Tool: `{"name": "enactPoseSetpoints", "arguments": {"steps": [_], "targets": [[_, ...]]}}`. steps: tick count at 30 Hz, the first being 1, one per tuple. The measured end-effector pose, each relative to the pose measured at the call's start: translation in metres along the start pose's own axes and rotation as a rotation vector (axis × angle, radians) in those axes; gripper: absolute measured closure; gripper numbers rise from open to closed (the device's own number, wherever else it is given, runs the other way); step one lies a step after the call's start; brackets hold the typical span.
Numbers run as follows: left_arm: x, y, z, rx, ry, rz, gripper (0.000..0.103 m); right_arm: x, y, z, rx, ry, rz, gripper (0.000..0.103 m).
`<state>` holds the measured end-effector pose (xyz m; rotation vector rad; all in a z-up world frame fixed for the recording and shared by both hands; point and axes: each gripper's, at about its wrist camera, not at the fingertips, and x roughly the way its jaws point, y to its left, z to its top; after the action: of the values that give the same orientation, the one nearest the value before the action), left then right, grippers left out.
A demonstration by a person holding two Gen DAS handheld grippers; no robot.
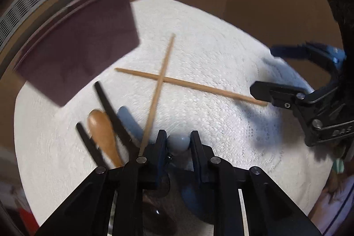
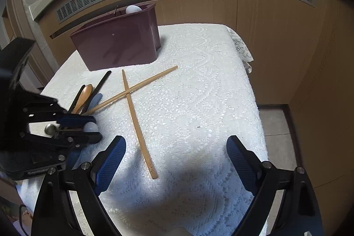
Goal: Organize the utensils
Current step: 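Reach the left tool to the white ball and grasp it, then grasp a wooden chopstick with the right tool while the left tool holds the ball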
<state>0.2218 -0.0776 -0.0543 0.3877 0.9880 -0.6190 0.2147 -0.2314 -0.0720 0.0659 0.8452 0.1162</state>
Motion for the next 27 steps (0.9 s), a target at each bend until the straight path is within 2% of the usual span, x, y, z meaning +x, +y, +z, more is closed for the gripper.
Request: {"name": "enactPoseSetpoints", "arguments": {"steps": [2, 5, 7, 9, 13, 16, 18, 19, 20, 22, 23, 27], "targets": [[-0.023, 0.009, -0.011, -0.099, -0.105, 0.022, 0.08, 0.0, 0.001, 0.002, 0.006, 0.001, -0.009, 0.012], [-0.061, 0.034, -0.027, -0.281, -0.252, 0.006, 0.08, 0.002, 0.005, 0.013, 0.025, 0.005, -0.003, 0.014], [-0.088, 0.054, -0.038, -0.393, -0.355, 0.019, 0.08, 0.008, 0.011, 0.027, 0.033, 0.006, 0.01, 0.022], [-0.108, 0.071, -0.049, -0.464, -0.427, 0.046, 0.08, 0.021, 0.018, 0.045, 0.073, 0.031, 0.026, 0.036], [-0.125, 0.09, -0.062, -0.522, -0.479, 0.05, 0.08, 0.058, 0.03, 0.072, 0.203, 0.093, 0.041, 0.039], [-0.134, 0.096, -0.072, -0.539, -0.505, 0.051, 0.08, 0.089, 0.047, 0.084, 0.262, 0.145, 0.01, 0.051], [-0.138, 0.099, -0.077, -0.551, -0.519, 0.044, 0.08, 0.102, 0.064, 0.088, 0.22, 0.144, -0.069, 0.065], [-0.14, 0.101, -0.078, -0.56, -0.525, 0.041, 0.08, 0.104, 0.074, 0.089, 0.174, 0.125, -0.091, 0.075], [-0.14, 0.103, -0.078, -0.566, -0.528, 0.039, 0.08, 0.106, 0.086, 0.089, 0.107, 0.121, -0.084, 0.092], [-0.142, 0.105, -0.079, -0.573, -0.535, 0.036, 0.08, 0.102, 0.102, 0.087, 0.021, 0.11, -0.095, 0.093], [-0.142, 0.105, -0.078, -0.574, -0.536, 0.036, 0.08, 0.095, 0.106, 0.085, -0.007, 0.091, -0.075, 0.101], [-0.148, 0.106, -0.079, -0.587, -0.546, 0.029, 0.08, 0.049, 0.101, 0.079, -0.051, -0.001, -0.01, 0.101]]}}
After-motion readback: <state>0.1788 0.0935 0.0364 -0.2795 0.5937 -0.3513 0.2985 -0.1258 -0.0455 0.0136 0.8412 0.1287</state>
